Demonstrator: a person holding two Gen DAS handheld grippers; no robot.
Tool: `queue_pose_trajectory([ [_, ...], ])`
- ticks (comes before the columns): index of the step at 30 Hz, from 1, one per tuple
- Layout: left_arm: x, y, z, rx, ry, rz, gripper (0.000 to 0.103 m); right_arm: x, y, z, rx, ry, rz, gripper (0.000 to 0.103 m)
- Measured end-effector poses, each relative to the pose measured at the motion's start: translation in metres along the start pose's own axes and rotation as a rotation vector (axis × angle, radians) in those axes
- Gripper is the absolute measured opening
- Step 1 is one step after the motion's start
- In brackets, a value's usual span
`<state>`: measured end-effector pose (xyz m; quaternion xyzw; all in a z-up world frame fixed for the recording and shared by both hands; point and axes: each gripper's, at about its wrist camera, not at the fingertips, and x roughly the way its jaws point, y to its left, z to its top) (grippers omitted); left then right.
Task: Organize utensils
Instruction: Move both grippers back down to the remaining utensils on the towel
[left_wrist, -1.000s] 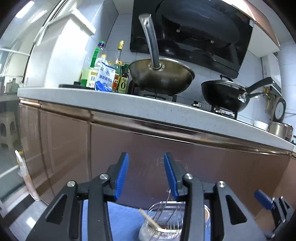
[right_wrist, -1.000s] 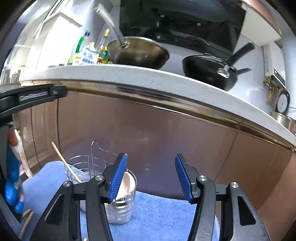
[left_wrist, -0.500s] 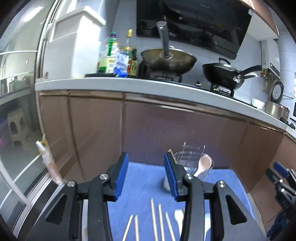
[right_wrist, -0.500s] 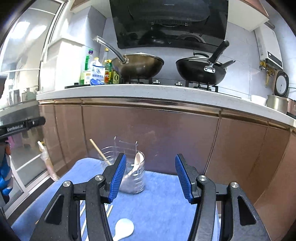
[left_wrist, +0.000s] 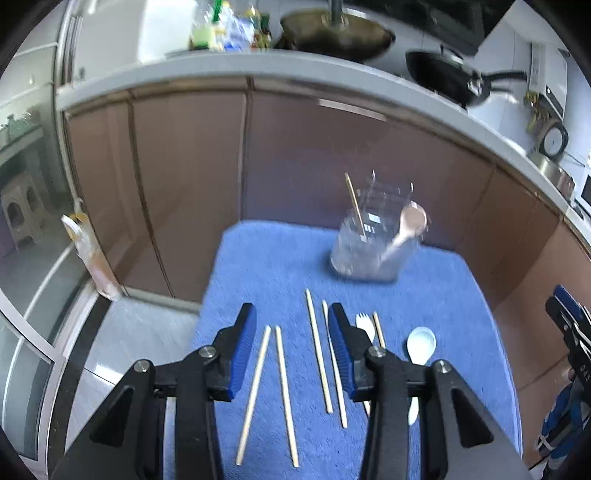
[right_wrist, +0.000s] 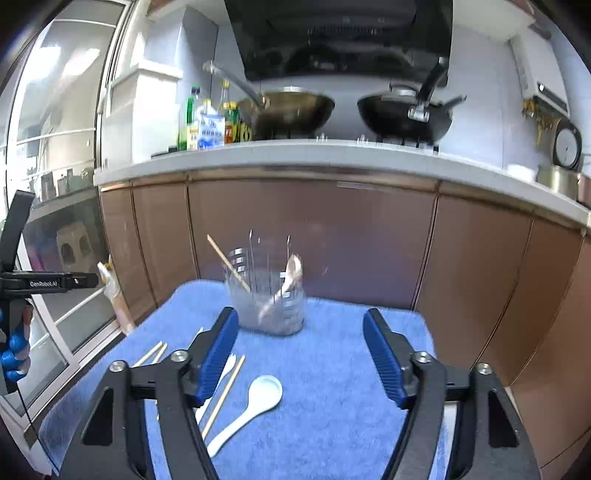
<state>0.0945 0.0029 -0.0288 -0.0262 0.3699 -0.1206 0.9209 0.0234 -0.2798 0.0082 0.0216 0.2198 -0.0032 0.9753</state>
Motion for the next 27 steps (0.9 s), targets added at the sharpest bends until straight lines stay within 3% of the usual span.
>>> queue_pose_trajectory([
  [10,0.082,-0.022,-0.015,0.036,0.219,-0.049,0.038,0.058,-0.014,-0.039,0.067,0.199,0.132,0.049],
  [16,0.129,-0.021,-0.010,-0.014,0.329,-0.076,0.038,0.102,-0.020,-0.064,0.122,0.329,0.221,0.038],
  [27,0.205,-0.015,0.005,-0.075,0.481,-0.070,0.030,0.158,-0.022,-0.083,0.156,0.466,0.305,0.035],
])
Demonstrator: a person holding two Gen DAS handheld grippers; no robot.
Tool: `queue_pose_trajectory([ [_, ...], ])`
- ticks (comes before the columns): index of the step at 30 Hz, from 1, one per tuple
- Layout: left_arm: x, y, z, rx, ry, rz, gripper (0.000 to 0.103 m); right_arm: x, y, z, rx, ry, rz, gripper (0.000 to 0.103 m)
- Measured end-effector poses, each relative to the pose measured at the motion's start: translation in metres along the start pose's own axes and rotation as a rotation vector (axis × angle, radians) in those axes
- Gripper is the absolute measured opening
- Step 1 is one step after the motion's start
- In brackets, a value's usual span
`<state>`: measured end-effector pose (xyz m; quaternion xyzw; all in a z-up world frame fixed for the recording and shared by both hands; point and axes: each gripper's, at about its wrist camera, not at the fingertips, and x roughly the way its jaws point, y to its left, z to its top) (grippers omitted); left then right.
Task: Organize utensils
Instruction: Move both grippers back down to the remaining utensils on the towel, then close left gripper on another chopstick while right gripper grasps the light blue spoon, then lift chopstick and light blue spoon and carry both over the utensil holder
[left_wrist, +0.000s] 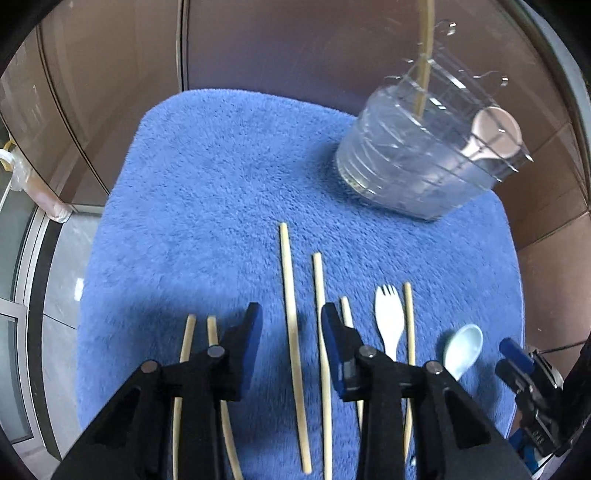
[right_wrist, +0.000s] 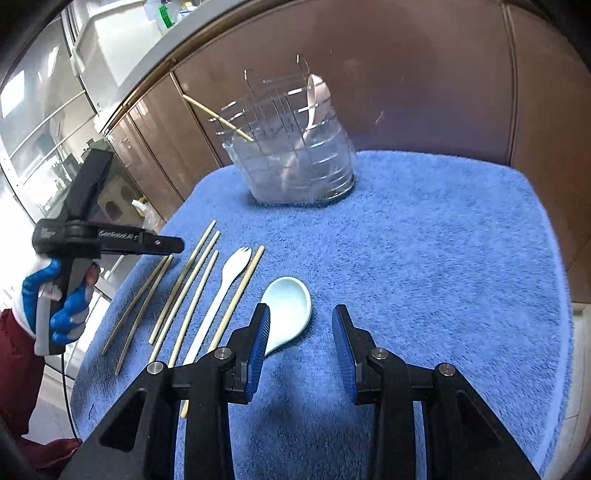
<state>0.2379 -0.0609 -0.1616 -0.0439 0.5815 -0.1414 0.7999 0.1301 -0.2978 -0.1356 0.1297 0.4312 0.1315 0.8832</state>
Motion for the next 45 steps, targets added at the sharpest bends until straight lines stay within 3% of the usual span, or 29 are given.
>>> queue_pose_trajectory([
  [11,0.028,-0.005,0.019,-0.007,0.072,-0.003,0.017,0.035,-0.010,0.015,-0.012,0.100,0.050,0.029],
  [18,0.032,-0.001,0.022,-0.022,0.077,-0.007,0.006,0.051,-0.012,0.020,-0.013,0.145,0.082,0.016],
  [21,0.033,-0.001,0.020,-0.029,0.067,-0.008,0.006,0.055,-0.011,0.020,-0.024,0.160,0.083,0.007],
  [23,0.029,0.002,0.018,-0.040,0.049,-0.007,0.006,0.055,-0.010,0.020,-0.031,0.159,0.081,0.007],
  [35,-0.047,0.005,-0.013,-0.021,-0.203,-0.039,0.005,0.002,0.017,0.014,-0.116,0.012,-0.010,0.007],
  [45,-0.142,-0.014,-0.054,0.010,-0.434,-0.087,0.005,-0.055,0.054,0.005,-0.180,-0.121,-0.089,0.007],
])
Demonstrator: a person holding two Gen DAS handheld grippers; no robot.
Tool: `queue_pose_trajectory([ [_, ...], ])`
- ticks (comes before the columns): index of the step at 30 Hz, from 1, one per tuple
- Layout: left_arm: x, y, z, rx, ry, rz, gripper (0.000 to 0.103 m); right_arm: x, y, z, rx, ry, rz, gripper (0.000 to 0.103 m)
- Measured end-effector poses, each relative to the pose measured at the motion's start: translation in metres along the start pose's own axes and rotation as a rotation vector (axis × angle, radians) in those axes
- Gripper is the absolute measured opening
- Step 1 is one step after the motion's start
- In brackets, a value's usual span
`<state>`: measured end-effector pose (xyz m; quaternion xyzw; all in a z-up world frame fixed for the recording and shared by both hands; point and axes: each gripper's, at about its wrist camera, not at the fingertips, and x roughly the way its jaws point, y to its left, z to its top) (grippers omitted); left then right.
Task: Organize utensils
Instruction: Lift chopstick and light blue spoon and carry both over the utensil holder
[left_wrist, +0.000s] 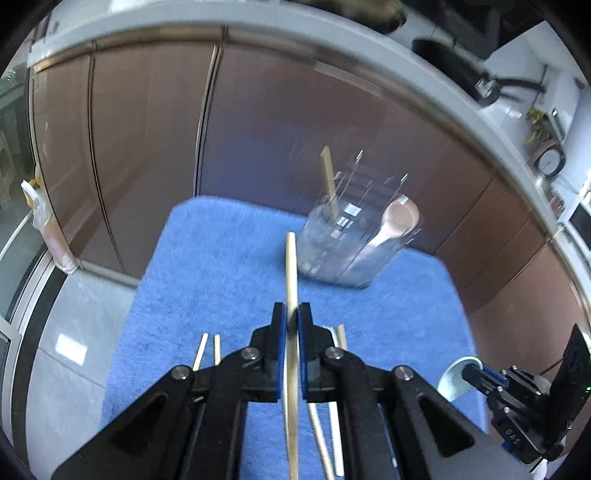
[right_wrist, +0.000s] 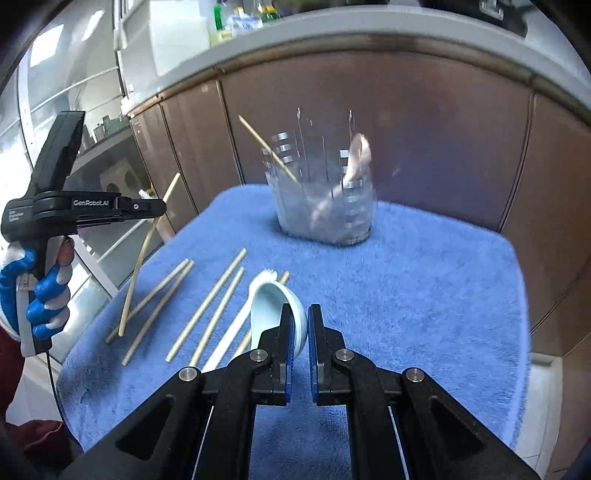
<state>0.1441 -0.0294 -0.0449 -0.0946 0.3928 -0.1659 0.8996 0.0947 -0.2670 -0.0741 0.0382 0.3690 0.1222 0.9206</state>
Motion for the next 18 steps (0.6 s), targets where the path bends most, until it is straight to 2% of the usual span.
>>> queue_pose_trajectory([
  [6,-0.056,-0.022,0.022,0.031,-0.158,-0.026,0.005,-0.045,0.019,0.022,-0.034,-0.118,-0.072,0.007],
  [10,-0.080,-0.031,0.038,0.040,-0.227,-0.046,0.005,-0.072,0.031,0.042,-0.066,-0.195,-0.122,0.007],
  [18,-0.083,-0.056,0.087,0.042,-0.358,-0.080,0.005,-0.095,0.034,0.093,-0.092,-0.349,-0.217,0.007],
])
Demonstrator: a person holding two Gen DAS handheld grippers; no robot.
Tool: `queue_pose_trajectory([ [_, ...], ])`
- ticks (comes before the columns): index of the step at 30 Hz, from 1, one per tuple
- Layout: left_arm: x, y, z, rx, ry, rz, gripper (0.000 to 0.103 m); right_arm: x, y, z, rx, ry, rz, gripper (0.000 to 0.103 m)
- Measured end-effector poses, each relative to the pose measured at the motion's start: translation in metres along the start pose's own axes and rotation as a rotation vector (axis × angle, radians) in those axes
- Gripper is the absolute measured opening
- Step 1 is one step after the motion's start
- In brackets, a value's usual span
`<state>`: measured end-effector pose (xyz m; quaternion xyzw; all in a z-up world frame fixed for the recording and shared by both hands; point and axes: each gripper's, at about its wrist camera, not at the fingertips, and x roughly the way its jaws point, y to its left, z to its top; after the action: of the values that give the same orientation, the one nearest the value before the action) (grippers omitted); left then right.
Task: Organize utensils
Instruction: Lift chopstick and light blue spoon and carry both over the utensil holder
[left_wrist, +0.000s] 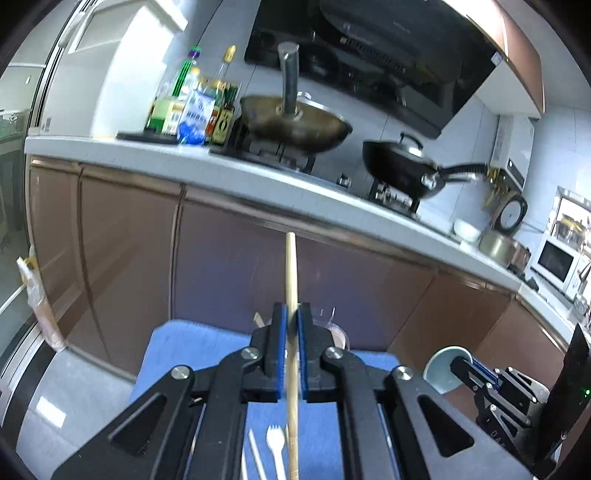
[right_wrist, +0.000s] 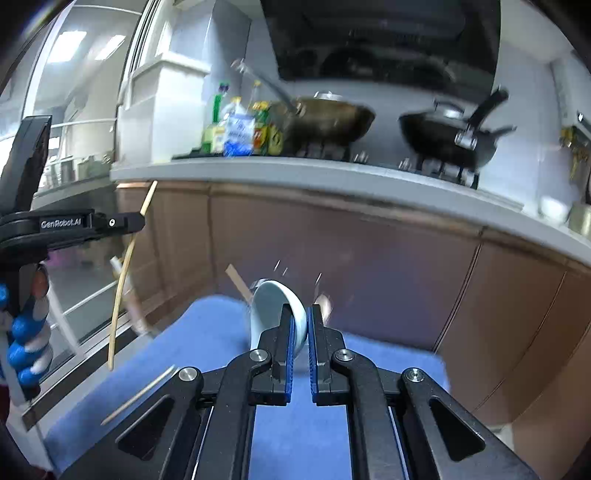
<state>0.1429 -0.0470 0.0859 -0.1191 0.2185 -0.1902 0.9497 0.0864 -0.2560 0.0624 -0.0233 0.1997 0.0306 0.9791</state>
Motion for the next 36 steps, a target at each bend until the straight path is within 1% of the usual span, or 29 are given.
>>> queue_pose_trajectory([
  [3,0.015,-0.007,0.013,-0.001,-0.061,-0.003,0.005,0.016,-0.004,0.018,-0.004,-0.048,-0.031,0.007],
  [7,0.050,-0.015,0.028,0.000,-0.151,-0.001,0.005,0.049,-0.009,0.036,-0.017,-0.107,-0.086,0.007],
  [10,0.079,-0.019,0.031,0.009,-0.202,0.007,0.006,0.076,-0.012,0.041,-0.032,-0.131,-0.120,0.007],
  [12,0.097,-0.019,0.031,0.006,-0.221,0.015,0.005,0.093,-0.015,0.040,-0.039,-0.138,-0.135,0.007],
  [13,0.112,-0.020,0.030,0.004,-0.230,0.028,0.006,0.103,-0.017,0.039,-0.041,-0.139,-0.139,0.007],
  [18,0.164,-0.017,0.017,0.003,-0.216,0.056,0.006,0.144,-0.024,0.026,-0.040,-0.136,-0.153,0.007],
  [21,0.186,-0.013,0.004,0.007,-0.207,0.074,0.006,0.164,-0.027,0.017,-0.042,-0.130,-0.150,0.007],
  [24,0.204,-0.011,-0.014,0.030,-0.232,0.116,0.006,0.178,-0.024,0.006,-0.063,-0.132,-0.156,0.007],
  [29,0.219,-0.004,-0.034,0.034,-0.245,0.154,0.006,0.192,-0.015,-0.013,-0.108,-0.124,-0.161,0.007],
  [30,0.220,-0.002,-0.037,0.036,-0.249,0.164,0.007,0.193,-0.014,-0.017,-0.113,-0.120,-0.161,0.007],
  [32,0.220,0.001,-0.041,0.042,-0.241,0.162,0.007,0.195,-0.013,-0.023,-0.113,-0.113,-0.156,0.007],
  [33,0.218,0.001,-0.042,0.048,-0.237,0.158,0.008,0.195,-0.012,-0.024,-0.114,-0.112,-0.154,0.008],
  [34,0.216,0.001,-0.043,0.053,-0.234,0.155,0.009,0.195,-0.012,-0.026,-0.113,-0.109,-0.150,0.012],
  [35,0.213,0.000,-0.043,0.057,-0.233,0.148,0.014,0.195,-0.012,-0.028,-0.108,-0.104,-0.146,0.013],
  [36,0.209,-0.001,-0.042,0.061,-0.232,0.142,0.021,0.194,-0.013,-0.028,-0.101,-0.100,-0.141,0.018],
])
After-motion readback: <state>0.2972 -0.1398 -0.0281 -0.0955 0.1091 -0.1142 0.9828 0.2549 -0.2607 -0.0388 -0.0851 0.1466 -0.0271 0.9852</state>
